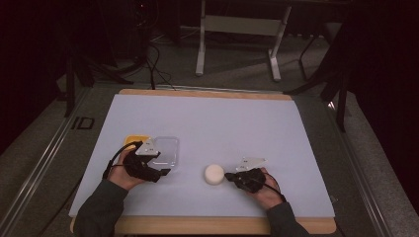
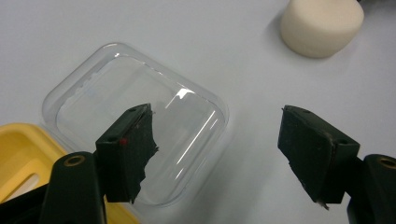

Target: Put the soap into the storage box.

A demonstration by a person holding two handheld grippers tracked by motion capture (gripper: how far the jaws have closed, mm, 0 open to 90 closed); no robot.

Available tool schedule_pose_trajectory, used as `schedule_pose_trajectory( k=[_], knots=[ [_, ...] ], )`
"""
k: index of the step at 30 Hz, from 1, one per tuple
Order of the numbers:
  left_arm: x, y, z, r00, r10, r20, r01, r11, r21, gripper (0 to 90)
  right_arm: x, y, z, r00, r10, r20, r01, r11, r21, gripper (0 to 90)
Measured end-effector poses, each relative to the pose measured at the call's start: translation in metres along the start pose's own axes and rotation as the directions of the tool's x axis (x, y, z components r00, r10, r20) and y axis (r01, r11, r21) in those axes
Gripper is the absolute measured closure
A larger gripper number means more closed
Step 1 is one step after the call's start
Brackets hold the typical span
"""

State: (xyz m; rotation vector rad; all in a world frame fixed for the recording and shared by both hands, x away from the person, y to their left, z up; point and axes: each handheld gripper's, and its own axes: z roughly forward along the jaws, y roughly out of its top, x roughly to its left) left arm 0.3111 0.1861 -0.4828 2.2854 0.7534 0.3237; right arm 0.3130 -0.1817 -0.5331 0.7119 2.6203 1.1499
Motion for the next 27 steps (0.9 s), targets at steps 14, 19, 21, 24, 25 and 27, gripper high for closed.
schedule_pose_trajectory(
  k=[14, 19, 21, 24, 25, 27],
  knots=[
    [0.0, 0.0, 0.0, 1.0, -0.001, 0.0, 0.001, 1.0, 0.0, 27.2, 0.008, 0.009, 0.01, 0.9998, -0.009, -0.02, 0.009, 1.0, -0.011, 90.0],
    [0.0, 0.0, 0.0, 1.0, -0.001, 0.003, 0.001, 1.0, -0.001, 27.3, -0.001, 0.005, -0.003, 0.9998, 0.019, 0.011, -0.018, 0.999, -0.034, 76.8],
    [0.0, 0.0, 0.0, 1.0, 0.001, 0.004, -0.001, 1.0, -0.001, 27.2, -0.006, 0.001, -0.007, 0.9989, 0.023, 0.041, -0.022, 0.999, -0.029, 66.9],
    [0.0, 0.001, 0.001, 1.0, 0.005, 0.004, -0.005, 1.0, 0.005, 27.3, -0.012, -0.006, -0.014, 0.995, 0.049, 0.087, -0.046, 0.998, -0.04, 54.0],
    [0.0, 0.001, 0.001, 1.0, 0.006, 0.005, -0.006, 1.0, 0.005, 27.3, -0.014, -0.008, -0.017, 0.9938, 0.056, 0.096, -0.052, 0.998, -0.047, 49.7],
    [0.0, 0.001, 0.002, 1.0, 0.005, 0.007, -0.005, 1.0, 0.005, 27.2, -0.019, -0.013, -0.024, 0.9921, 0.077, 0.1, -0.071, 0.995, -0.066, 41.6]
  ],
)
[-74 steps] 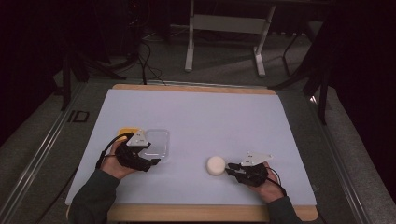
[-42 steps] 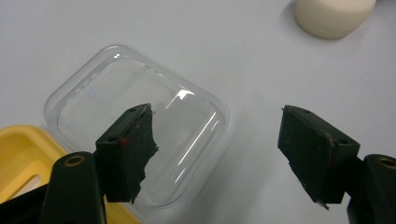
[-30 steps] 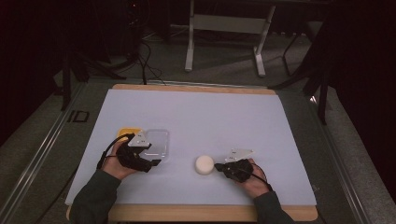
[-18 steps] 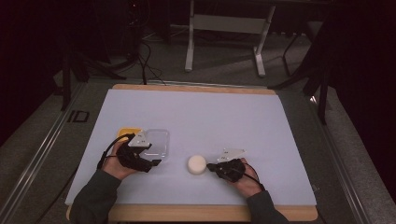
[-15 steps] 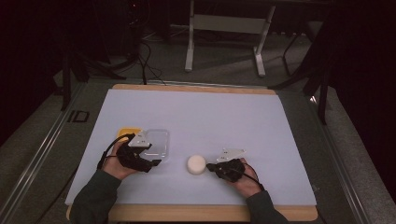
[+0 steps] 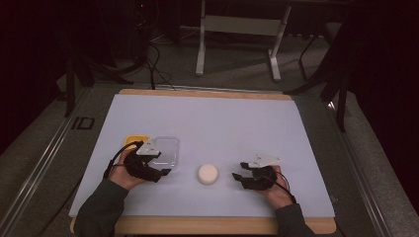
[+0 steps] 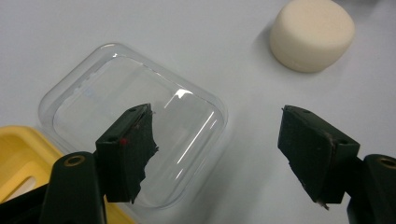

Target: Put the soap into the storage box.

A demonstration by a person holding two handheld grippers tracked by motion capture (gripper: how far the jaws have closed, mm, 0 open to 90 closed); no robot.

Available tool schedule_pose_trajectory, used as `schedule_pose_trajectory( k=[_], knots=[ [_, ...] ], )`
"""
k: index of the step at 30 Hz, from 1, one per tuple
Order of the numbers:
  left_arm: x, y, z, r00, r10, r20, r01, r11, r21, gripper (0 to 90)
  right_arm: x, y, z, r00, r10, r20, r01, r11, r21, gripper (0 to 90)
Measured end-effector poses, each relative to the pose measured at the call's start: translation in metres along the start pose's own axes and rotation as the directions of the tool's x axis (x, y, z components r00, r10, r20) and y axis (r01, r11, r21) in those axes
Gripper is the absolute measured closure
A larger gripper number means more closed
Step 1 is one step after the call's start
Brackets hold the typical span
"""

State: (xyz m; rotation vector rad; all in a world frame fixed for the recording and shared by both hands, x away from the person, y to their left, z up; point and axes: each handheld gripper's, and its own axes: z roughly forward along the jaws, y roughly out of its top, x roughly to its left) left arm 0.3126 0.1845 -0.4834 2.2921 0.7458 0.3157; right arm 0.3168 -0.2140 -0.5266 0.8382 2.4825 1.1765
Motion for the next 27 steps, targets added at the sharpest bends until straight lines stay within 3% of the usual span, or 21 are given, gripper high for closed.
schedule_pose_trajectory(
  k=[2, 5, 11, 13, 20, 25, 27],
  knots=[
    [0.0, 0.0, 0.001, 1.0, 0.001, 0.003, -0.001, 1.0, 0.0, 27.3, -0.008, -0.003, -0.007, 0.9997, 0.023, -0.008, -0.023, 1.0, -0.019, 36.3],
    [0.0, 0.002, 0.003, 1.0, 0.005, 0.006, -0.005, 1.0, 0.004, 27.2, -0.017, -0.007, -0.017, 0.9984, 0.05, 0.024, -0.049, 0.998, -0.039, 27.8],
    [-0.002, 0.004, 0.004, 0.9998, 0.014, 0.016, -0.014, 0.9999, 0.004, 27.3, -0.031, -0.016, -0.033, 0.9944, 0.072, 0.077, -0.067, 0.995, -0.067, 19.8],
    [-0.002, 0.006, 0.004, 0.9997, 0.015, 0.021, -0.015, 0.9999, -0.002, 27.3, -0.034, -0.019, -0.036, 0.996, 0.063, 0.063, -0.059, 0.996, -0.066, 14.9],
    [-0.003, 0.01, 0.009, 0.999, 0.032, 0.031, -0.032, 0.9995, 0.001, 27.3, -0.043, -0.03, -0.045, 0.9909, 0.08, 0.109, -0.071, 0.994, -0.078, 14.7],
    [-0.005, 0.014, 0.015, 0.9982, 0.047, 0.038, -0.048, 0.9988, 0.014, 27.3, -0.046, -0.037, -0.05, 0.9909, 0.035, 0.13, -0.025, 0.997, -0.077, 16.4],
    [-0.007, 0.015, 0.017, 0.9976, 0.055, 0.042, -0.056, 0.9983, 0.015, 27.2, -0.046, -0.038, -0.05, 0.9872, 0.027, 0.157, -0.016, 0.997, -0.072, 16.5]
  ],
)
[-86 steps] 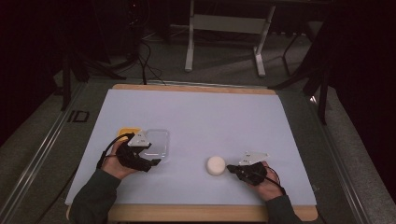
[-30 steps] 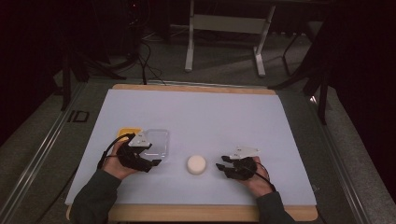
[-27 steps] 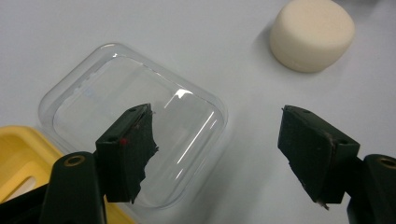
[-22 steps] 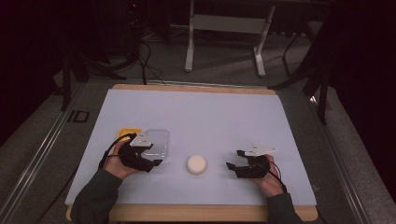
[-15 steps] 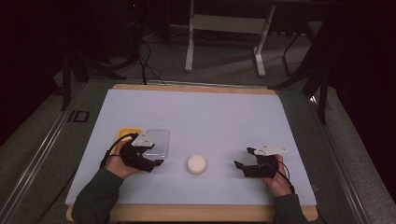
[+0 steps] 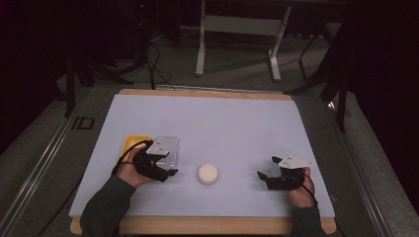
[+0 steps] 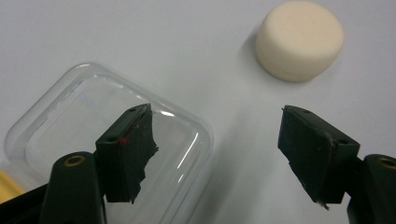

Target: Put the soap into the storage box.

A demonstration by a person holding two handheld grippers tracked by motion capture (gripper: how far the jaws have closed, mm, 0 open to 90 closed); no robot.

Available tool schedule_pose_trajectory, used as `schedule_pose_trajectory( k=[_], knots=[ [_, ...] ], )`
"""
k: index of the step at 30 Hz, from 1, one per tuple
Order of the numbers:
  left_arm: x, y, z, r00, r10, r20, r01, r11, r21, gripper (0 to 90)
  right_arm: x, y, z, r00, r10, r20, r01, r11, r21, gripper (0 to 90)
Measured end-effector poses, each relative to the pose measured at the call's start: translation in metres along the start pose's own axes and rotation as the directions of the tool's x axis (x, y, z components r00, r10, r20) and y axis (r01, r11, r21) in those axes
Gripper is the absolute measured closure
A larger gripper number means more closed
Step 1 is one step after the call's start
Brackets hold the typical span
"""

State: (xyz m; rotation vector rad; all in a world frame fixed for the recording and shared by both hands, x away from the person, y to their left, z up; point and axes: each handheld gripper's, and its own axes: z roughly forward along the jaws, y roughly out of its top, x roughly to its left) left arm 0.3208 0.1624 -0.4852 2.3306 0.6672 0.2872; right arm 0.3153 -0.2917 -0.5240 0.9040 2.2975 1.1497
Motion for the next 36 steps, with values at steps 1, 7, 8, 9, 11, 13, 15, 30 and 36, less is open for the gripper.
schedule_pose_trajectory(
  k=[1, 7, 8, 9, 11, 13, 15, 30, 36],
  knots=[
    [-0.001, 0.001, 0.001, 1.0, 0.002, 0.003, -0.002, 1.0, -0.001, 27.2, -0.001, 0.0, 0.0, 0.9999, 0.0, 0.012, 0.0, 1.0, 0.003, 16.5],
    [-0.005, 0.006, 0.007, 0.9997, 0.021, 0.014, -0.021, 0.9997, 0.008, 27.1, -0.005, -0.005, -0.002, 0.9977, 0.043, 0.052, -0.043, 0.999, -0.017, 16.5],
    [-0.005, 0.007, 0.008, 0.9996, 0.024, 0.018, -0.024, 0.9997, 0.008, 27.1, -0.006, -0.005, -0.002, 0.997, 0.046, 0.061, -0.045, 0.999, -0.02, 16.5],
    [-0.005, 0.008, 0.01, 0.9995, 0.026, 0.02, -0.026, 0.9996, 0.011, 27.1, -0.006, -0.006, -0.002, 0.9965, 0.051, 0.067, -0.049, 0.999, -0.02, 16.5],
    [-0.006, 0.01, 0.013, 0.9989, 0.041, 0.025, -0.041, 0.9988, 0.026, 27.1, -0.007, -0.007, -0.002, 0.996, 0.063, 0.064, -0.061, 0.998, -0.029, 16.2],
    [-0.008, 0.013, 0.015, 0.9982, 0.052, 0.029, -0.053, 0.998, 0.033, 27.1, -0.007, -0.01, -0.002, 0.9962, 0.062, 0.06, -0.06, 0.998, -0.03, 13.9],
    [-0.009, 0.016, 0.018, 0.9974, 0.062, 0.036, -0.063, 0.9974, 0.035, 27.1, -0.006, -0.012, -0.001, 0.996, 0.062, 0.065, -0.06, 0.998, -0.03, 13.9],
    [-0.026, 0.034, 0.04, 0.9848, 0.134, 0.111, -0.141, 0.9879, 0.064, 26.1, -0.01, -0.015, -0.004, 0.9927, 0.111, 0.048, -0.108, 0.992, -0.068, 14.2],
    [-0.03, 0.04, 0.046, 0.9787, 0.155, 0.134, -0.166, 0.9832, 0.076, 26.0, -0.011, -0.016, -0.005, 0.9919, 0.12, 0.043, -0.116, 0.99, -0.08, 14.4]
  ],
)
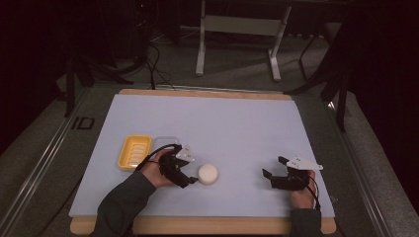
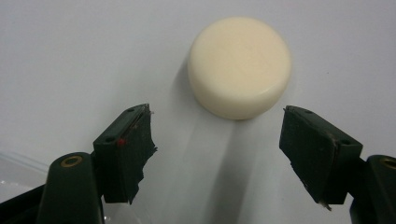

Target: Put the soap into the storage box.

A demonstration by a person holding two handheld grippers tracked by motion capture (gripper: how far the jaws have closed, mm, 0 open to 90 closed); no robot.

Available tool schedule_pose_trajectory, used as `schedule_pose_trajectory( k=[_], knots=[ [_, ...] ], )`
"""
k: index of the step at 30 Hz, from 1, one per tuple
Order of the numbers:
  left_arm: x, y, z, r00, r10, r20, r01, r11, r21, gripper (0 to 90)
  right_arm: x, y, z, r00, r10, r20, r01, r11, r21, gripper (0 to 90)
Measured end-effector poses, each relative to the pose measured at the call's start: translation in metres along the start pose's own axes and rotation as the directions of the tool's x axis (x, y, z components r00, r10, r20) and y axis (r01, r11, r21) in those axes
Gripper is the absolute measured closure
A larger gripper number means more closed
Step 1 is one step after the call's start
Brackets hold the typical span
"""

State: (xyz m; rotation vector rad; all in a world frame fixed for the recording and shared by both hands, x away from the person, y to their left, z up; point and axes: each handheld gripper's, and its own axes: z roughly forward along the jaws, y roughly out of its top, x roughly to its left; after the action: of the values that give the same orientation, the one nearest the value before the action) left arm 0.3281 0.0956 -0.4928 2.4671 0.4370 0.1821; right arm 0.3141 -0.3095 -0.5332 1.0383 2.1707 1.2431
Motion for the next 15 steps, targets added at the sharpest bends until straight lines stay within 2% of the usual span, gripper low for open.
schedule_pose_trajectory(
  k=[2, 4, 9, 15],
  knots=[
    [0.0, 0.003, 0.002, 0.9999, 0.004, 0.01, -0.004, 1.0, 0.008, 25.8, 0.0, 0.0, 0.0, 1.0, 0.001, 0.002, -0.001, 1.0, 0.0, 14.4],
    [-0.001, 0.005, 0.004, 1.0, 0.004, 0.004, -0.004, 0.9999, 0.011, 21.8, 0.0, 0.0, -0.001, 1.0, 0.005, 0.0, -0.005, 1.0, -0.005, 14.4],
    [-0.003, 0.011, 0.01, 0.9994, 0.023, 0.027, -0.024, 0.9995, 0.021, 19.1, -0.001, -0.001, -0.002, 0.9999, 0.016, -0.004, -0.016, 1.0, -0.015, 14.4],
    [-0.005, 0.016, 0.017, 0.9984, 0.029, 0.049, -0.03, 0.9993, 0.023, 15.0, -0.001, -0.001, -0.002, 0.9999, 0.012, -0.006, -0.012, 1.0, -0.014, 14.4]
  ],
)
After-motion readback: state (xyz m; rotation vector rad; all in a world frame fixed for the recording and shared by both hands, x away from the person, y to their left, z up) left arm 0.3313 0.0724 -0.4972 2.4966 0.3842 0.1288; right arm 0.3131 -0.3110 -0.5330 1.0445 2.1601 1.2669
